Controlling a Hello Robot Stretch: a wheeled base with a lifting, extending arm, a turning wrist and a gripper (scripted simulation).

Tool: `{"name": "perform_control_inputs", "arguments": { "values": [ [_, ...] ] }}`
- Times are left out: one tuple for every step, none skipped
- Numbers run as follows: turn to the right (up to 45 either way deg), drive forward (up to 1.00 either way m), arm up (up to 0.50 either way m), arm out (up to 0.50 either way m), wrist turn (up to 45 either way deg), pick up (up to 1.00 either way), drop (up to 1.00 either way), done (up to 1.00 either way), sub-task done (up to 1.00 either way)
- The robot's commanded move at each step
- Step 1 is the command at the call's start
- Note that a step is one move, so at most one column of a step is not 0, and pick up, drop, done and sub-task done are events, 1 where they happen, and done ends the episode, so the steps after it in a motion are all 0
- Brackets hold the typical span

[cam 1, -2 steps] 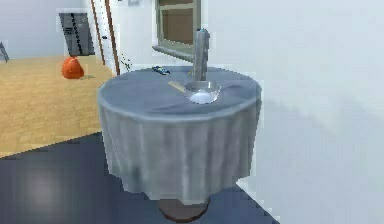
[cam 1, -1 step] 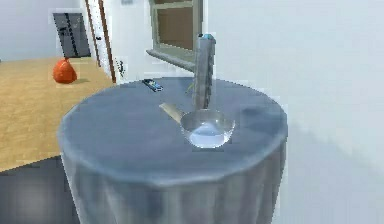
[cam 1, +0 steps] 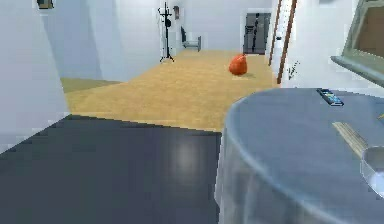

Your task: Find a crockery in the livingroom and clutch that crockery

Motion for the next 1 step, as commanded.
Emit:
{"name": "perform_control_inputs", "arguments": {
  "values": [
    [-33.0, 0.0, 0.0, 0.0, 0.0, 0.0, 0.0, 0.0, 0.0]
  ]
}}
